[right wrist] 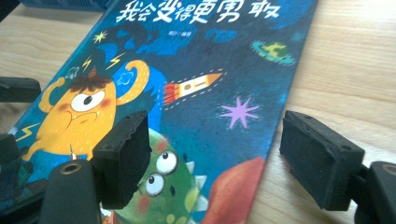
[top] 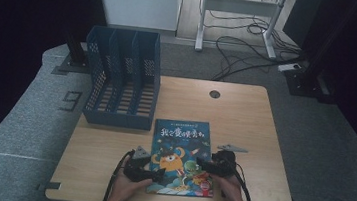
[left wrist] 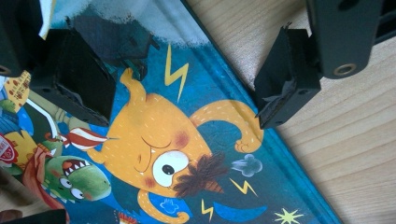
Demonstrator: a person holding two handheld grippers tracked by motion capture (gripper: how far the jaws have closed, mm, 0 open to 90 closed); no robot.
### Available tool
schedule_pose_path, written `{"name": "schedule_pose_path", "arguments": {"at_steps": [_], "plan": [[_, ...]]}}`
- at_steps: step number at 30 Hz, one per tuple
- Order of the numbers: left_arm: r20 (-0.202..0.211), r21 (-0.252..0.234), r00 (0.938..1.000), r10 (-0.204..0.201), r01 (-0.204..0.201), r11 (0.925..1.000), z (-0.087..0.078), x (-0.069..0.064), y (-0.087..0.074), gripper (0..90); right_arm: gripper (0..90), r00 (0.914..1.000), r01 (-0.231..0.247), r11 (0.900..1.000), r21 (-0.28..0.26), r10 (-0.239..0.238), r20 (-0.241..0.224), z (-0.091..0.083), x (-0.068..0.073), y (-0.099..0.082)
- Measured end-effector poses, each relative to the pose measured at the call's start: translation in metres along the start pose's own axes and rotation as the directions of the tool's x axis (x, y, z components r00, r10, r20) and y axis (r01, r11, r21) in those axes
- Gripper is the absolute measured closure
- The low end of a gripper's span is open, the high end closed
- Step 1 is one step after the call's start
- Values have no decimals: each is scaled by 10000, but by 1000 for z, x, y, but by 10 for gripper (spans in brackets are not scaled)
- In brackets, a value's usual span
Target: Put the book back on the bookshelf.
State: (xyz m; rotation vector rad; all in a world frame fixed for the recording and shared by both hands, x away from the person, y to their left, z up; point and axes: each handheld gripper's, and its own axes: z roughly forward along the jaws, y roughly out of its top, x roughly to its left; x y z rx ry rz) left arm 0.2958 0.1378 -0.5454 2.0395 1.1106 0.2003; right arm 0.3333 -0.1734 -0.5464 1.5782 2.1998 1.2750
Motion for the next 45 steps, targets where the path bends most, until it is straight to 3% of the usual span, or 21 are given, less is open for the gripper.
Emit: {"name": "schedule_pose_path", "arguments": {"at_steps": [4,9,14,17,21,27,34,37,38,39,41,44,45], "plan": [[10,-8,10000,-9,9,10000,0,0,0,203,231,9999,2,10000,27,-2,140,2,3,0],[11,-30,10000,-43,43,10000,0,0,0,203,217,9979,-635,9980,22,635,-129,1,1,1],[148,-95,9995,-288,290,9995,-1,2,0,202,204,9798,-1778,9840,150,1784,-899,-3,-7,3],[187,-101,9993,-327,328,9994,-1,3,0,203,206,9691,-2095,9776,177,2100,-1294,-7,-10,3],[153,-99,9994,-305,306,9995,-1,3,0,202,212,9495,-2553,9669,37,2514,-1875,-13,-14,6],[209,-120,9993,-321,323,9994,-1,4,-1,202,224,9099,-3145,9492,-74,2992,-2874,-23,-19,9],[251,-130,9991,-351,355,9993,-2,5,-1,203,247,8725,-3562,9343,167,3390,-3518,-26,-25,9],[255,-144,9990,-354,358,9993,-1,5,-1,204,278,8624,-3645,9309,223,3465,-3690,-27,-26,9],[269,-134,9990,-358,361,9993,-2,5,-1,204,318,8475,-3620,9309,478,3501,-3990,-26,-26,9],[298,-145,9988,-394,399,9991,-2,5,-1,202,305,8222,-3602,9293,813,3574,-4430,-23,-24,8],[299,-146,9988,-376,380,9992,-2,6,-1,207,313,8565,-3338,9406,612,3298,-3969,-17,-14,8],[303,-138,9989,-354,359,9993,-2,6,-1,208,313,9291,-2416,9702,206,2374,-2837,-10,-5,8],[305,-139,9989,-356,361,9993,-2,6,-1,208,317,9407,-2221,9750,81,2165,-2611,-8,-5,8]]}}
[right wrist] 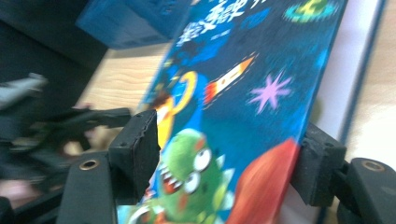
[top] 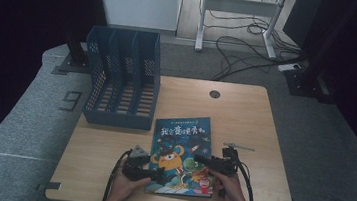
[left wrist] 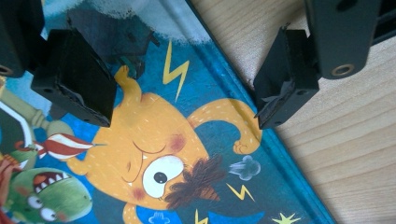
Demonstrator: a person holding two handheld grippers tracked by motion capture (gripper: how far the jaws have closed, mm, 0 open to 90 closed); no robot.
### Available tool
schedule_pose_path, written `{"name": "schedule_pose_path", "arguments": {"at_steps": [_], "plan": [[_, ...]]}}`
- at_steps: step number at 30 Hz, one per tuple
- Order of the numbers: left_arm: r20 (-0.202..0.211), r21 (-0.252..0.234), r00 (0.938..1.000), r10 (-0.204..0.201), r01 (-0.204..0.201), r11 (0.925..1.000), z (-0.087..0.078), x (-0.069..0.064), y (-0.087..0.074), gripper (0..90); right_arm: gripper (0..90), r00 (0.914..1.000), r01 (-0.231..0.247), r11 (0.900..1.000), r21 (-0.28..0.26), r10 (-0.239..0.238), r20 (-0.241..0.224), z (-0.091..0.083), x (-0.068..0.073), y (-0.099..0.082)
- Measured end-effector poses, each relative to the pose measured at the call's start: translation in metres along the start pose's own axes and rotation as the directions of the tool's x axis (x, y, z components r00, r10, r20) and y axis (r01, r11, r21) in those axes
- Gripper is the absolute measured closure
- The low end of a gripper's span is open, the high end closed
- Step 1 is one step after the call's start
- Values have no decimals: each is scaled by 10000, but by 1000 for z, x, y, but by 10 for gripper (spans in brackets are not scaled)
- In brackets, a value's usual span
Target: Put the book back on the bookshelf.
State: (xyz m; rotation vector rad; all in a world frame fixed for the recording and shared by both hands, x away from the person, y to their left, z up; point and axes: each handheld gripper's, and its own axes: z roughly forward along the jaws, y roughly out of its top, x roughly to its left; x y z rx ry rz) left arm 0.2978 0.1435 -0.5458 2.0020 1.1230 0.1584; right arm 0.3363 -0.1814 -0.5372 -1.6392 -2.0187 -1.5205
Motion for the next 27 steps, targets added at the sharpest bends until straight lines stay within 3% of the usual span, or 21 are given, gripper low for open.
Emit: {"name": "schedule_pose_path", "arguments": {"at_steps": [6,22,27], "plan": [[58,6,10000,-21,21,10000,0,1,0,209,349,9975,528,9984,-211,-517,481,5,-7,2],[69,33,10000,-4,4,10000,-1,1,0,211,378,9893,997,9943,-369,-951,1105,14,-12,12],[89,45,10000,23,-23,10000,-1,1,0,213,394,9890,956,9937,-582,-882,1191,22,-13,17]]}}
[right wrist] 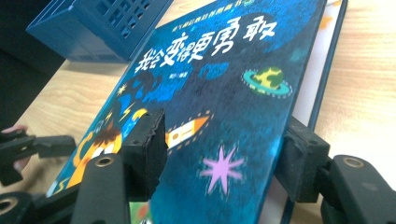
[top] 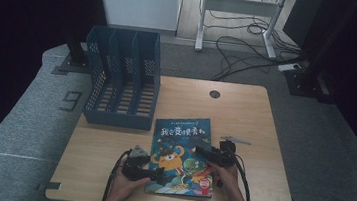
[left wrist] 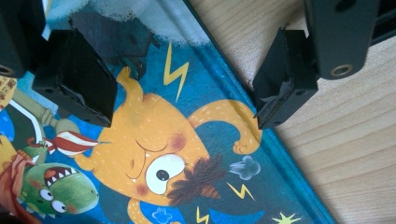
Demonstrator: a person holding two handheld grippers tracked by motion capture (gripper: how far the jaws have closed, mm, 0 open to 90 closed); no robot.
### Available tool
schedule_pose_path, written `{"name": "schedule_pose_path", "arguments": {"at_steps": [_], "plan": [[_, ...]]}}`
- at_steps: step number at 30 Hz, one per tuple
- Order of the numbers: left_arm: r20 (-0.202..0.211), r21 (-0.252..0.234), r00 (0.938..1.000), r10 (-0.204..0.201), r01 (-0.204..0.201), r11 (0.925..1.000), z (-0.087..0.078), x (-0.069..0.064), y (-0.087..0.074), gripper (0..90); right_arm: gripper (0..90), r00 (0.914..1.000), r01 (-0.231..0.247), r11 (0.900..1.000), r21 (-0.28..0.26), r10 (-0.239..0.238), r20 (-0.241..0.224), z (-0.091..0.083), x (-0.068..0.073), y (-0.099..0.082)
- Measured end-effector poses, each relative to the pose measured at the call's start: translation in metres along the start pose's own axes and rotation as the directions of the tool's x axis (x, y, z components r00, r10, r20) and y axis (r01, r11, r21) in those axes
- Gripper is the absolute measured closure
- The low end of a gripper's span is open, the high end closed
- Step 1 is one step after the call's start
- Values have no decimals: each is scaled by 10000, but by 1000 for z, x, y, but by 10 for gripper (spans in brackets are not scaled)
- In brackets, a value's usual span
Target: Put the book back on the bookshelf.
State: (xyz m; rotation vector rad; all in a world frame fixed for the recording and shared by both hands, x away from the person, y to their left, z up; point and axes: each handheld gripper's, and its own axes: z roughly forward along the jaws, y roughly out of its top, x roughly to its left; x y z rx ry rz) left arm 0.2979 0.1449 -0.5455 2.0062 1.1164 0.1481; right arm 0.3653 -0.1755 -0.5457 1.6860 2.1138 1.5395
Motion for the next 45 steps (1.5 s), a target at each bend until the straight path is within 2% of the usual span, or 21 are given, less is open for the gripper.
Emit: {"name": "schedule_pose_path", "arguments": {"at_steps": [3,10,26,31,35,39,45], "plan": [[16,-4,10000,-1,1,10000,0,0,0,213,399,9997,194,9997,129,-196,171,4,0,2],[-14,-6,10000,52,-52,10000,0,0,0,213,443,9996,219,9997,70,-221,167,5,-3,3],[-54,23,9998,188,-188,9998,0,-1,-1,208,554,9975,-97,9998,-193,83,-698,-2,-11,6],[-50,27,9998,210,-210,9998,0,-2,-1,200,591,9945,-354,9991,-217,330,-995,-4,-14,7],[-9,29,9998,181,-181,9998,0,-2,-1,197,610,9931,-385,9989,-268,353,-1115,-6,-14,8],[76,12,9999,106,-106,9999,0,-1,-1,195,646,9882,-583,9977,-337,529,-1441,-9,-16,9],[187,22,9998,43,-43,10000,-1,0,-1,195,668,9855,-584,9973,-451,504,-1620,-12,-15,10]]}}
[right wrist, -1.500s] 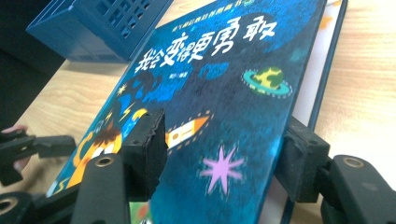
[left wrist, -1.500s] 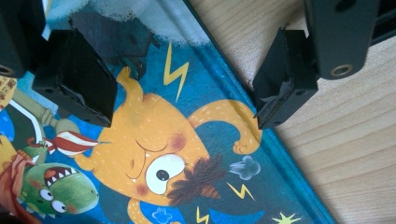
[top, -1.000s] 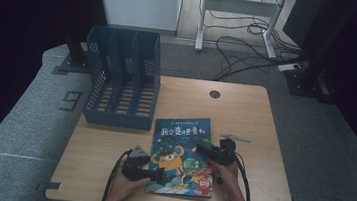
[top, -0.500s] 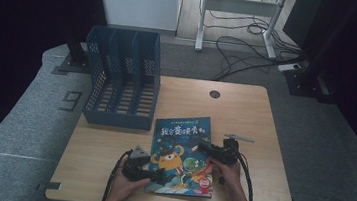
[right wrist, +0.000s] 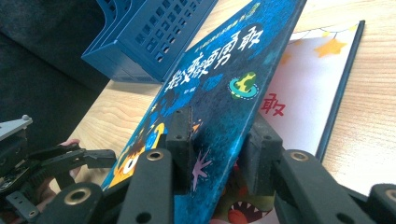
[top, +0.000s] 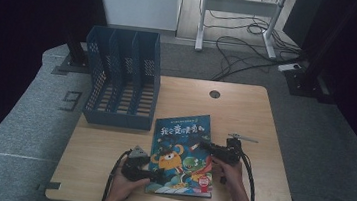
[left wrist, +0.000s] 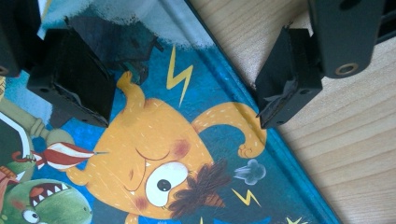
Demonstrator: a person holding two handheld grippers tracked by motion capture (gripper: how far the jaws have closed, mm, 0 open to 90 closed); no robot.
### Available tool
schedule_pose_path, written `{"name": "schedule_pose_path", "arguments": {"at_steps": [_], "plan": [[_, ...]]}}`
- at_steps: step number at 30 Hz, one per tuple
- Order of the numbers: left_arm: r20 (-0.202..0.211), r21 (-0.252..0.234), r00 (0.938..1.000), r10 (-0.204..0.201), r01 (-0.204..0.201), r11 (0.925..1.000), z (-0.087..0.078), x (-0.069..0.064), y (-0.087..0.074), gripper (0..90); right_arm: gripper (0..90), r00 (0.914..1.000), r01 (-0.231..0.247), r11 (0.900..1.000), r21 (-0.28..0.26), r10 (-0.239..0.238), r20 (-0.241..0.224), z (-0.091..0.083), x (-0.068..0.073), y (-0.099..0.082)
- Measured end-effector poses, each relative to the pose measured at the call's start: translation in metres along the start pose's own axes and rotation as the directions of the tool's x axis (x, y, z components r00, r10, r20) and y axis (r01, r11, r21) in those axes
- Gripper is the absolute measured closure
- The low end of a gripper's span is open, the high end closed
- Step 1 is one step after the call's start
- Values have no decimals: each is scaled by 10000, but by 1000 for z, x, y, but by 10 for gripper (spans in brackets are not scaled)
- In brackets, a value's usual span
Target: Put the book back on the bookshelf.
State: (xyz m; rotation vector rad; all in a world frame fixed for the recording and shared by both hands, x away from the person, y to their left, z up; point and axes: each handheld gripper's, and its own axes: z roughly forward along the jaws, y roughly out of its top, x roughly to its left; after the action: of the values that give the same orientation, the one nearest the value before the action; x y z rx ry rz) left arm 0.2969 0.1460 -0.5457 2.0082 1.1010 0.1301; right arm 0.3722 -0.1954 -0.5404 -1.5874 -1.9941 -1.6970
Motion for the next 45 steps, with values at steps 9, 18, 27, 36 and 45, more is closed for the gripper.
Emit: {"name": "schedule_pose_path", "arguments": {"at_steps": [9,18,27,36,45], "plan": [[369,426,9992,164,-180,9989,-4,-4,-1,176,695,9994,-3,10000,-66,1,-342,-5,0,1],[832,459,9964,179,-218,9987,-5,-9,-1,176,712,9987,493,9983,-305,-496,-76,-17,15,7],[1004,572,9939,465,-525,9970,-4,-17,0,176,713,9977,653,9971,-396,-645,201,-25,17,10],[1065,899,9890,1030,-1128,9895,-2,-31,-1,162,718,9979,498,9970,-596,-472,444,-31,13,12],[1116,1175,9827,1476,-1605,9800,0,-42,-3,151,724,9976,302,9962,-811,-250,645,-39,6,14]]}}
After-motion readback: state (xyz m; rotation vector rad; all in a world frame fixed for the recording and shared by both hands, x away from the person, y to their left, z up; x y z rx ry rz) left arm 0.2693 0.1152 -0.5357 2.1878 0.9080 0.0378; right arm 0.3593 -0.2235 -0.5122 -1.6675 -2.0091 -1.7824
